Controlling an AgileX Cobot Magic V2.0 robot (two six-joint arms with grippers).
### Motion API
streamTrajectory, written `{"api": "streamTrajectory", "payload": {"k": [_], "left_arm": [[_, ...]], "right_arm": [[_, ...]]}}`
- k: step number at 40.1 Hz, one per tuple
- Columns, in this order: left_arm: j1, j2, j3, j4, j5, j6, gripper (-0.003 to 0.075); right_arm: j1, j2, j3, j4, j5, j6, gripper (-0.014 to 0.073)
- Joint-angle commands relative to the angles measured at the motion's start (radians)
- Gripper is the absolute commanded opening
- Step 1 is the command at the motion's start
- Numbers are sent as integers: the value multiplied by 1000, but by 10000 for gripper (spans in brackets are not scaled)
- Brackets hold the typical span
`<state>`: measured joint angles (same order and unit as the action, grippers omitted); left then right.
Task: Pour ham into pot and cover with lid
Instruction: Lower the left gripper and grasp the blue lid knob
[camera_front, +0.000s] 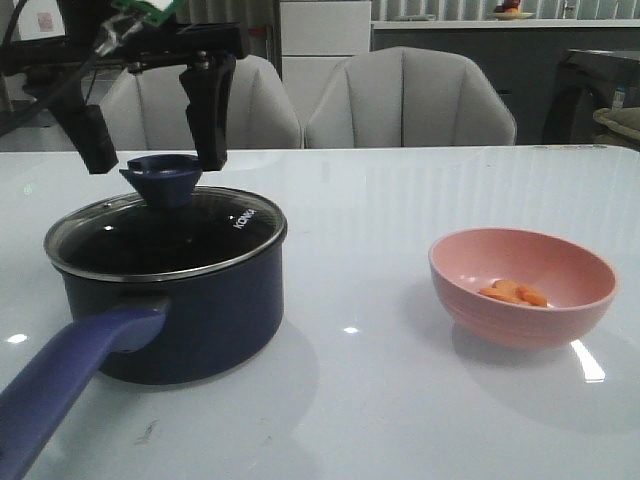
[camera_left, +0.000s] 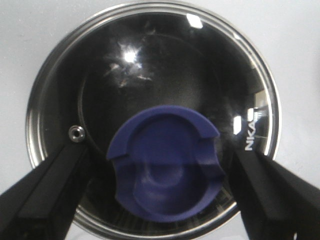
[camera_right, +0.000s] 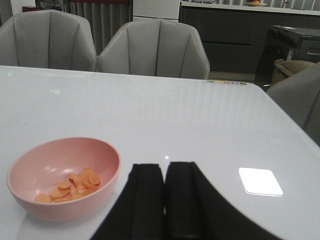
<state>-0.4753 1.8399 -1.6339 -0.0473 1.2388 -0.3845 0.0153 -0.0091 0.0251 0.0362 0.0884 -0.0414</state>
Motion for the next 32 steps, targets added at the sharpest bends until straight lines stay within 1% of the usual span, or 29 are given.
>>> {"api": "streamTrajectory", "payload": {"k": [1, 8, 16, 20, 24, 32], "left_arm": [[-8, -34, -34, -10, -40, -43, 620], [-8, -13, -34, -19, -76, -66, 619], [-8, 23, -36, -29, -76, -83, 618], [-8, 38, -36, -31, -58, -83, 602], [-8, 43, -36, -31, -42, -83, 555], [-8, 45, -36, -31, -16, -83, 429]], "right_arm": [[-6, -19, 11, -13, -76, -3, 141], [-6, -19, 11, -13, -76, -3, 141], [-6, -19, 11, -13, -76, -3, 141], [-7, -19, 11, -13, -76, -3, 141], [-7, -19, 11, -13, -76, -3, 141], [-7, -20, 11, -13, -76, -3, 141]]}}
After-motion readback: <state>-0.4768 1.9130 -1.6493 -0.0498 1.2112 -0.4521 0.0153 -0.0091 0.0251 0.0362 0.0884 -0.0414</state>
